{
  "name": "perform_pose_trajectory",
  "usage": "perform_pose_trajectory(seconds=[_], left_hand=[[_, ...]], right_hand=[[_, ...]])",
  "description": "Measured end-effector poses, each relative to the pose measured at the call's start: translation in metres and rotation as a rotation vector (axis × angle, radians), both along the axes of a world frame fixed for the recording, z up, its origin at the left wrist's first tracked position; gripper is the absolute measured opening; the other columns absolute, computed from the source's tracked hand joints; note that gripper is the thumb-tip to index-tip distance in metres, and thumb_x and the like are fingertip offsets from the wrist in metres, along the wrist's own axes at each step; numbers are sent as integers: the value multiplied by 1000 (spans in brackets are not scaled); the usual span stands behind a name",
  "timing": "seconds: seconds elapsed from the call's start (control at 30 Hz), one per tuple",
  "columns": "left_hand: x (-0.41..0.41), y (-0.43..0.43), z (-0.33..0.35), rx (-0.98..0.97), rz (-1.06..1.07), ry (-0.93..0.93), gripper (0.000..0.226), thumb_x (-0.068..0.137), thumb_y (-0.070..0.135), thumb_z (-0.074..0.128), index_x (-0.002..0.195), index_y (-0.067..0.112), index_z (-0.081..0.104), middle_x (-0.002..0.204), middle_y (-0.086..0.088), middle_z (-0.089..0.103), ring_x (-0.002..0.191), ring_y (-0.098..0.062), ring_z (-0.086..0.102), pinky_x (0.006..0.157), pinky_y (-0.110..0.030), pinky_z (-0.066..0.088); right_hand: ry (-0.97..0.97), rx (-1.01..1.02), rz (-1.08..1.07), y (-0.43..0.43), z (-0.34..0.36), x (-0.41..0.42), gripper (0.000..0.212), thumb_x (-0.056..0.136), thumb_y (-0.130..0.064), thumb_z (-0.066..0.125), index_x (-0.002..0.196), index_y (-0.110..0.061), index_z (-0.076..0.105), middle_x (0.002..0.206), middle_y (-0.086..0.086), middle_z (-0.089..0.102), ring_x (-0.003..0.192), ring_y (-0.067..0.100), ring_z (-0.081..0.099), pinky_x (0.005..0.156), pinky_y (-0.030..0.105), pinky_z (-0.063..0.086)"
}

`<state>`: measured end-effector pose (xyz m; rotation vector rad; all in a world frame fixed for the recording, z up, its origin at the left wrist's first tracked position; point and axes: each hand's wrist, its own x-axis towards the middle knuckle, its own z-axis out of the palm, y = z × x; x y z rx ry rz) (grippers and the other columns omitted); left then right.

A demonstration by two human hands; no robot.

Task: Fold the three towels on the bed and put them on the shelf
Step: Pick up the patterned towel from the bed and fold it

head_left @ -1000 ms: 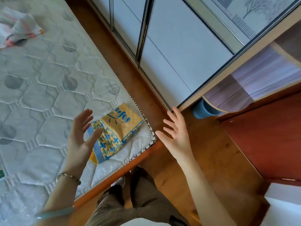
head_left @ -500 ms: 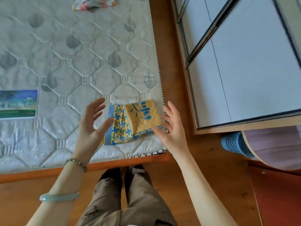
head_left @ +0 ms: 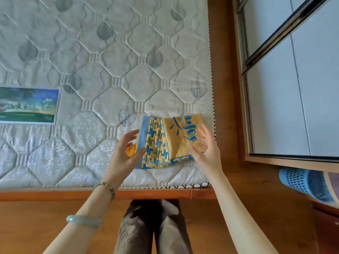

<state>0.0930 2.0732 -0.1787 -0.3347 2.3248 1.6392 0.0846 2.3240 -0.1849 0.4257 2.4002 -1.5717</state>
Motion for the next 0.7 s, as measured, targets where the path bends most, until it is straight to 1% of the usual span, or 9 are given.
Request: perform_pose_trajectory(seconds=[0.1, 0.2, 0.3, 0.37, 0.47, 0.53, 0.6, 0.67, 0.7], left_hand=[[-16, -2, -55, -80, -42, -81, 48, 87, 17, 67, 127, 35, 47, 125, 14, 50, 120, -9, 48, 103, -30, 39], [-34, -5, -106, -256, -99, -160, 49, 90, 16, 63, 135, 24, 46, 135, 4, 47, 127, -18, 44, 102, -33, 38], [-60, -8, -144, -405, -246, -68, 50, 92, 12, 59, 139, 13, 43, 144, -4, 45, 134, -22, 40, 108, -32, 31], [-82, -9, -166, -508, -429, 41, 54, 90, 10, 59, 141, 7, 41, 147, -9, 42, 137, -27, 37, 112, -33, 26], [-110, -10, -196, -628, -582, 143, 62, 90, 14, 60, 146, 7, 34, 153, -10, 35, 142, -27, 30, 116, -39, 24], [-122, -7, -209, -678, -620, 129, 67, 92, 20, 57, 150, 11, 25, 158, -5, 24, 147, -23, 20, 119, -41, 19], [-127, -1, -220, -717, -666, 94, 70, 93, 24, 55, 152, 14, 20, 160, -2, 20, 148, -21, 14, 120, -40, 15], [-127, 4, -225, -751, -675, 101, 69, 91, 26, 58, 150, 15, 24, 157, -3, 26, 146, -23, 19, 118, -40, 17], [-126, 6, -227, -769, -658, 120, 68, 90, 26, 60, 148, 14, 29, 153, -5, 33, 143, -26, 25, 116, -41, 20]], right_hand=[[-39, 41, 13, -4, -50, -7, 71, 85, -20, 70, 145, -28, 32, 144, -6, 43, 122, 5, 49, 101, 27, 43], [-98, 173, 69, -6, -93, -17, 57, 91, -13, 60, 143, -20, 37, 144, -3, 43, 128, 10, 44, 107, 32, 38], [-42, 354, 79, 2, -127, -43, 45, 94, -3, 49, 138, -13, 46, 139, 2, 50, 128, 17, 46, 100, 18, 35], [1, 461, 105, 11, -146, -68, 43, 94, 1, 44, 135, -11, 48, 135, 4, 53, 125, 19, 47, 95, 14, 33], [23, 666, 224, 24, -170, -102, 49, 92, 4, 43, 138, -12, 44, 140, 9, 47, 129, 26, 43, 101, 31, 39], [-34, 799, 355, 26, -179, -118, 56, 91, 3, 45, 143, -17, 38, 151, 14, 31, 140, 30, 26, 109, 42, 32], [-113, 835, 501, 25, -183, -128, 64, 89, 4, 46, 145, -23, 33, 156, 14, 18, 145, 32, 13, 113, 48, 23], [-164, 829, 594, 23, -188, -132, 62, 87, 5, 46, 142, -21, 37, 157, 13, 16, 145, 32, 9, 115, 49, 14], [-148, 832, 604, 24, -189, -134, 58, 86, 4, 48, 139, -18, 42, 156, 12, 21, 145, 31, 11, 115, 48, 13]])
